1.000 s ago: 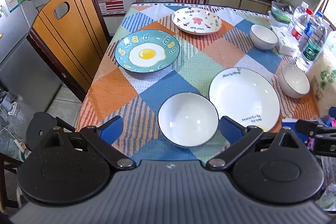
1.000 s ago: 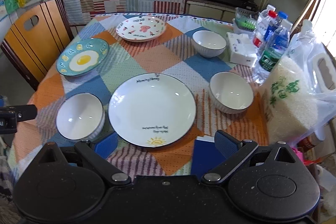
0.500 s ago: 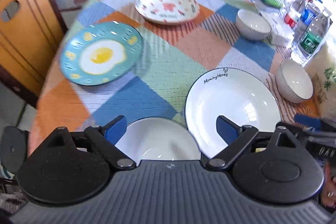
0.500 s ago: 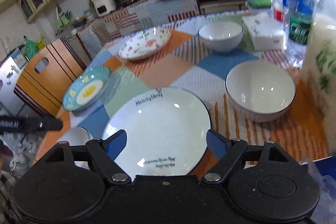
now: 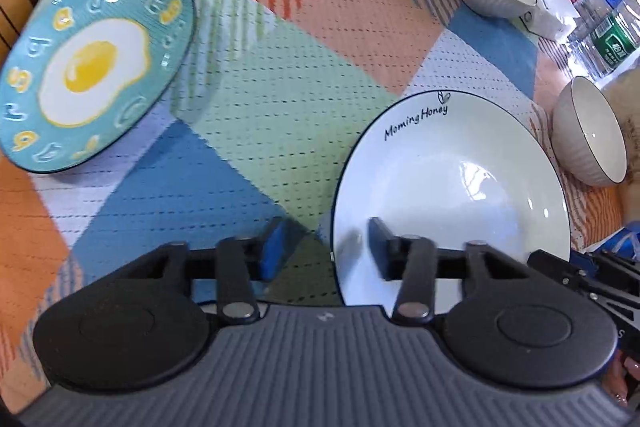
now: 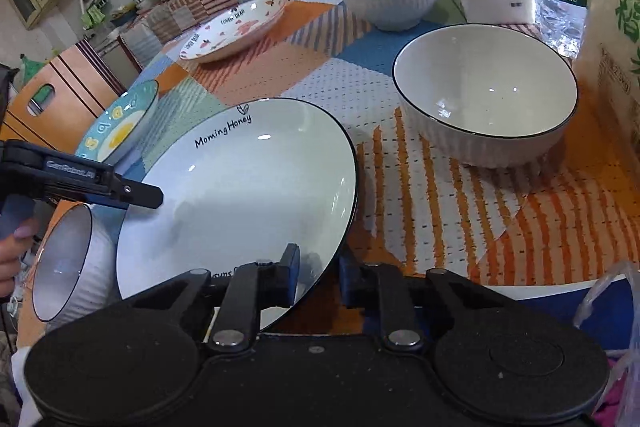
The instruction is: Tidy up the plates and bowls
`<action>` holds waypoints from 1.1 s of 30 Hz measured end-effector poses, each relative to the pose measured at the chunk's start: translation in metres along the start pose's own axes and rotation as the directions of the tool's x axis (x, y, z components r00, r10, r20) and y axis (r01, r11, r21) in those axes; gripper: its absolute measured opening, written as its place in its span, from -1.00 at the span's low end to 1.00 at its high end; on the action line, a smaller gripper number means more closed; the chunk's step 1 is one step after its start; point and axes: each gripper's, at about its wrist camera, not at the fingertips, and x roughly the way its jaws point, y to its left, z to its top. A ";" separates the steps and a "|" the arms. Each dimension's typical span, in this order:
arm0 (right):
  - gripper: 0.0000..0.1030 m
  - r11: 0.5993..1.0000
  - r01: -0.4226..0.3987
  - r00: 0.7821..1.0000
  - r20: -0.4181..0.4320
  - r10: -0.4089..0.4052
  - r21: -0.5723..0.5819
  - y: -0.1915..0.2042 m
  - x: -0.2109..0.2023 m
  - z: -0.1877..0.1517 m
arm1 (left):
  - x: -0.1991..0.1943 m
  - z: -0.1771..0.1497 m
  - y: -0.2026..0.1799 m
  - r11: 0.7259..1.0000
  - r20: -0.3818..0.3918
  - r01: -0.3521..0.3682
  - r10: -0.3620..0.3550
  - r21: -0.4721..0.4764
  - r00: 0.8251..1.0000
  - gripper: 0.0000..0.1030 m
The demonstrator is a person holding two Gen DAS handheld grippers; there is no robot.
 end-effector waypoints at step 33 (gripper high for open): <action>-0.57 0.995 -0.100 0.992 0.077 0.101 -0.013 0.020 0.011 0.068 | -0.029 0.071 0.016 0.998 0.125 -0.052 0.057 -0.041 0.991 -0.54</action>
